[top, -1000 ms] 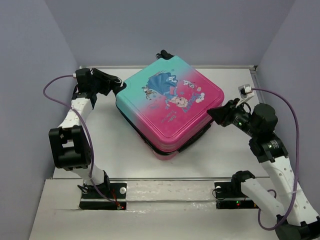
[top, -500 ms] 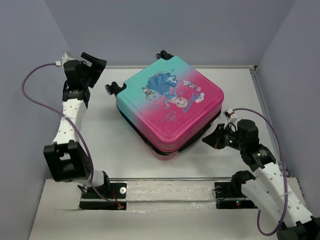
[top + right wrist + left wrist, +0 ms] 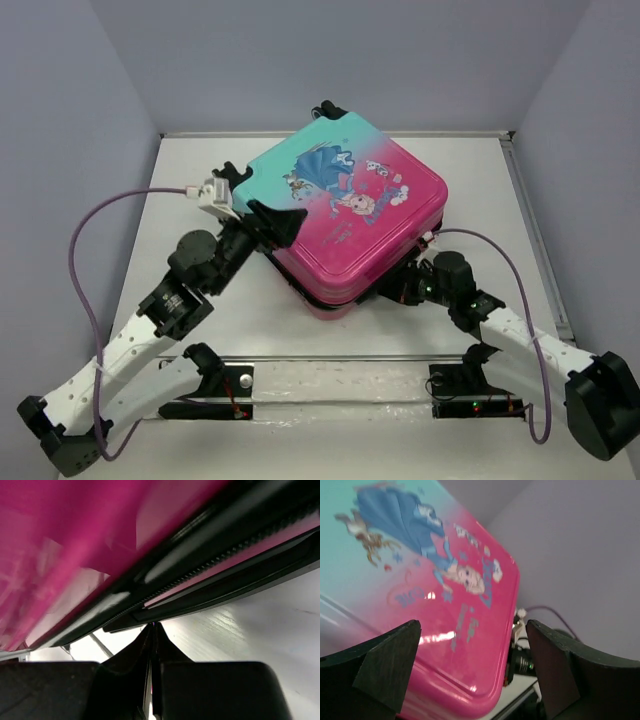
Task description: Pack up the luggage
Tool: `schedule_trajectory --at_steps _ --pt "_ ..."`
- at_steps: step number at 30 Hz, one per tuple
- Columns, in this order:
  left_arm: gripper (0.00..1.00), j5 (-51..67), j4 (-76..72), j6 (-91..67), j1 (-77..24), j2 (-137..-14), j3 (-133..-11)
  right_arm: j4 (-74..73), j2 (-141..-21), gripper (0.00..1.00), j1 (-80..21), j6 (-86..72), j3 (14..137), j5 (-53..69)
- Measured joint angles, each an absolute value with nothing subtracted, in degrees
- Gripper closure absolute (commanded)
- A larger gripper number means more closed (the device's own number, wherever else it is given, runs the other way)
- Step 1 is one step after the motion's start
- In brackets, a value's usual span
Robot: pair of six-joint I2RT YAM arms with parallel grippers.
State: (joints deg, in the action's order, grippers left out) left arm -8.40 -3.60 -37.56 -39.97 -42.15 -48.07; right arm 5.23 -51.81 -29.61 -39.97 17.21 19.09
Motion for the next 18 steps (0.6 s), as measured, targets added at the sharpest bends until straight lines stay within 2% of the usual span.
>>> schedule_trajectory --at_steps 4,7,11,13,15,16,18 --pt "0.06 -18.24 -0.30 -37.47 -56.45 -40.36 -42.17 13.52 -56.99 0.93 -32.86 -44.05 14.76 16.97" --pt "0.06 -25.02 0.78 -37.21 -67.77 -42.30 -42.06 20.34 -62.96 0.93 -34.85 -45.52 15.09 14.55" --pt "0.06 -39.72 2.79 -36.16 -84.29 -48.58 -45.60 26.50 -70.08 0.93 -36.21 -46.54 17.52 12.84" --pt "0.05 -43.72 3.40 -36.36 -88.25 -52.58 -47.64 27.49 -71.55 0.92 -36.47 -46.22 18.68 12.23" --pt "0.05 -46.37 4.14 -37.15 -89.10 -55.13 -47.94 27.18 -71.79 0.86 -36.47 -45.54 19.59 12.19" --pt "0.05 -47.81 4.80 -37.89 -89.14 -56.16 -47.68 26.50 -71.64 0.80 -36.47 -44.93 20.12 12.21" --pt "0.05 -49.36 5.76 -39.20 -89.14 -56.88 -46.89 25.63 -70.70 0.76 -36.47 -44.16 20.51 12.23"
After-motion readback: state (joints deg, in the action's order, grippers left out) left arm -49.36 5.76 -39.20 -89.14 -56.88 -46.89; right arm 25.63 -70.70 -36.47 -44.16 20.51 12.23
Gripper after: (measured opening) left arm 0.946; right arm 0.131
